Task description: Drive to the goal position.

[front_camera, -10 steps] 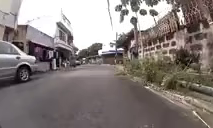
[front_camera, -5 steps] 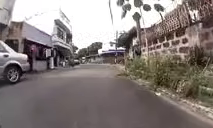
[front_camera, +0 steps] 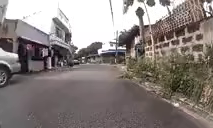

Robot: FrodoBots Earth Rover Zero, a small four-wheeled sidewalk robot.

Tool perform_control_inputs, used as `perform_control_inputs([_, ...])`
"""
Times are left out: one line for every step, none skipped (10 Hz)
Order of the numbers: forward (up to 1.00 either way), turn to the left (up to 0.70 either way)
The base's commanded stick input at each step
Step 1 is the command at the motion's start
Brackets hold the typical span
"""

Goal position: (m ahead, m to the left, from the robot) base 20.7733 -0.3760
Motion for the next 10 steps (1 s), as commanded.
perform_control_inputs([1.00,0.00])
perform_control_inputs([1.00,0.00])
perform_control_inputs([1.00,0.00])
perform_control_inputs([1.00,0.00])
perform_control_inputs([1.00,0.00])
perform_control_inputs([1.00,0.00])
perform_control_inputs([1.00,0.00])
perform_control_inputs([1.00,0.00])
perform_control_inputs([1.00,0.00])
perform_control_inputs([1.00,0.00])
